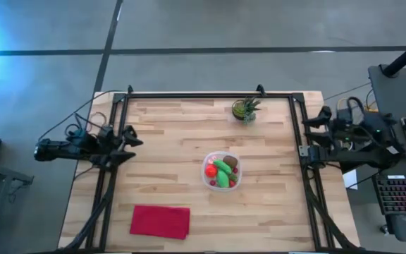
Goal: Pick and placing Produce into tupperware
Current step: Return to Home Position
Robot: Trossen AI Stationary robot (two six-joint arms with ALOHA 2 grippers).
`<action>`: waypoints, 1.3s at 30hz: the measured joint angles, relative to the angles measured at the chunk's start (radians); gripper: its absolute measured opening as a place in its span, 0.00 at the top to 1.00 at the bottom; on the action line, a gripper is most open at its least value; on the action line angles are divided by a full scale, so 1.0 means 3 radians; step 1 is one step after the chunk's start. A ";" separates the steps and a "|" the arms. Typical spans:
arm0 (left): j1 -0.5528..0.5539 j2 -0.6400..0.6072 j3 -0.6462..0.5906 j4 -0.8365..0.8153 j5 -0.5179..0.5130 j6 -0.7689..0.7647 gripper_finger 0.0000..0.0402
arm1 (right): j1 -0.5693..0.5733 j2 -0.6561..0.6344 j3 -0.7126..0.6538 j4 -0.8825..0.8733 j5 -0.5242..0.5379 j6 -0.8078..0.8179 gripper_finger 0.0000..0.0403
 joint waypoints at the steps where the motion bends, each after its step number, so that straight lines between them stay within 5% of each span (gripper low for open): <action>1: 0.0000 -0.0019 -0.0032 -0.0005 -0.0015 -0.0005 0.40 | 0.0000 -0.0103 -0.0032 0.0042 -0.0013 -0.0029 0.40; 7: 0.0008 0.0220 -0.0094 0.0104 -0.0097 0.0013 0.40 | 0.0001 -0.0189 -0.0226 0.0119 -0.0209 -0.0047 0.40; 13: 0.0009 0.0087 -0.0125 0.0210 -0.0098 0.0551 0.40 | 0.0001 -0.0140 -0.0720 0.1166 -0.0689 -0.0269 0.40; 20: 0.0008 0.0091 -0.0146 0.0306 -0.0065 0.0616 0.40 | 0.0002 -0.0254 -0.1238 0.1760 -0.0801 -0.0204 0.40; 26: 0.0009 0.0184 -0.0454 0.0906 0.0037 0.0691 0.40 | 0.0000 -0.0211 -0.1589 0.2304 -0.0935 -0.0142 0.40; 39: 0.0013 0.0190 -0.0457 0.0670 -0.0011 0.0668 0.40 | 0.0000 -0.0257 -0.1926 0.2392 -0.0936 -0.0103 0.40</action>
